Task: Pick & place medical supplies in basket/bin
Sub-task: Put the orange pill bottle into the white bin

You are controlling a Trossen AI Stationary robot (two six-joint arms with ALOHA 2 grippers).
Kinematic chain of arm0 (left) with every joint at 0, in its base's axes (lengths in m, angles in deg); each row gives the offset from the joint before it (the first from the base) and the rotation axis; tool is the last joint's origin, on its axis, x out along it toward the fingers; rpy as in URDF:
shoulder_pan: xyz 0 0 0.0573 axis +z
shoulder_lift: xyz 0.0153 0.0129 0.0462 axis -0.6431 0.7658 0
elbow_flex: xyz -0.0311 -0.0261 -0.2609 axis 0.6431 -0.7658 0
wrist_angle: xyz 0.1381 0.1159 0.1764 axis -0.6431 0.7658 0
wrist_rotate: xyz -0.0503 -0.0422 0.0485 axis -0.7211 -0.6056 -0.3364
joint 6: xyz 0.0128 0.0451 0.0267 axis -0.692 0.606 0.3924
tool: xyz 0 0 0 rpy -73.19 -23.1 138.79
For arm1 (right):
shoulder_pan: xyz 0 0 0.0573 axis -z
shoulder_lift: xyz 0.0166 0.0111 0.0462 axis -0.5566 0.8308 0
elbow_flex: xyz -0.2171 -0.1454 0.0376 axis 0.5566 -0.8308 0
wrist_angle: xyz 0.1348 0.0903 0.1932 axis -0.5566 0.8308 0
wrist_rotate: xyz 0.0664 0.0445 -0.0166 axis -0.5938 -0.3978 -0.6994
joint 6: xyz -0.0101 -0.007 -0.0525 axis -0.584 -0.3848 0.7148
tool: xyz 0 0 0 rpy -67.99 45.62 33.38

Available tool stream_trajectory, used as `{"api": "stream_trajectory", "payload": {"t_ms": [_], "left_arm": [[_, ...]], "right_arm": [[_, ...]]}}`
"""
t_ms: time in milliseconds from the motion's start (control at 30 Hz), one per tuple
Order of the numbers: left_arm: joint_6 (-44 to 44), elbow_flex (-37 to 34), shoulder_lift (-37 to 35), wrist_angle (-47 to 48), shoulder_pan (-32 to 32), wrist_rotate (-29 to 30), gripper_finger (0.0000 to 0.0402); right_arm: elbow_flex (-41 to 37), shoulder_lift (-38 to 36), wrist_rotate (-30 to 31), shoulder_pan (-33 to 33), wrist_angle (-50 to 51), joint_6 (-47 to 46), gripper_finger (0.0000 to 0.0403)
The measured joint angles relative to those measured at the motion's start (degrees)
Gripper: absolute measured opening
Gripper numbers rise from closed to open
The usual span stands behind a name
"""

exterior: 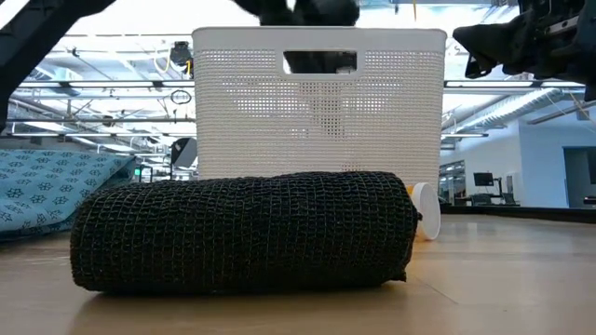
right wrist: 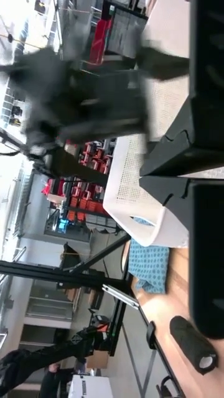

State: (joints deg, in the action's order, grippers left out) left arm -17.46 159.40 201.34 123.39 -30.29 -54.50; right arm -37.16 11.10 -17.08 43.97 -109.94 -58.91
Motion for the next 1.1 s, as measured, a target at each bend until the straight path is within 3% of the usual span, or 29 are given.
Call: {"api": "stream_trajectory", "payload": {"t_ms": [167, 267, 400, 533, 633, 800, 967, 1100], "left_arm": [[0.54, 5.51, -7.41, 7.37, -3.72, 6.63, 0.034], [-0.78, 4.88, -15.24, 11.02, -6.75, 7.77, 0.0304], [-5.01, -2.19, -25.51, 13.82, -11.51, 11.51, 0.0214], [-7.49, -17.77, -36.12, 11.4, -14.62, 15.09, 0.0086], [-8.5, -33.61, -45.44, -0.18, -15.14, 10.32, 0.0015], [-9.43, -62.38, -59.98, -33.43, -15.14, 0.66, 0.0007], [-13.8, -85.02, -68.22, -65.8, -15.05, 0.06, 0.0006], [-15.0, -96.47, -71.34, -80.77, -14.47, 2.48, 0.0004]], "right_arm": [[-0.02, 0.02, -0.02, 0.0, 0.07, -0.59, 0.0], [-0.02, 0.02, -0.04, 0.0, 0.13, -0.61, 0.0], [-0.02, 0.0, -0.07, 0.0, 0.52, -0.59, 0.0], [-0.02, 0.0, -0.04, 0.0, 1.22, -0.61, 0.0], [-0.02, 0.02, -0.04, 0.0, 1.65, -0.61, 0.0], [-0.02, 0.02, -0.05, 0.0, 1.7, -0.61, 0.0], [-0.02, 0.02, 0.04, 0.0, 1.43, -0.03, 0.0], [-0.02, 0.02, 0.07, 0.0, 1.38, 0.81, 0.0]]}}
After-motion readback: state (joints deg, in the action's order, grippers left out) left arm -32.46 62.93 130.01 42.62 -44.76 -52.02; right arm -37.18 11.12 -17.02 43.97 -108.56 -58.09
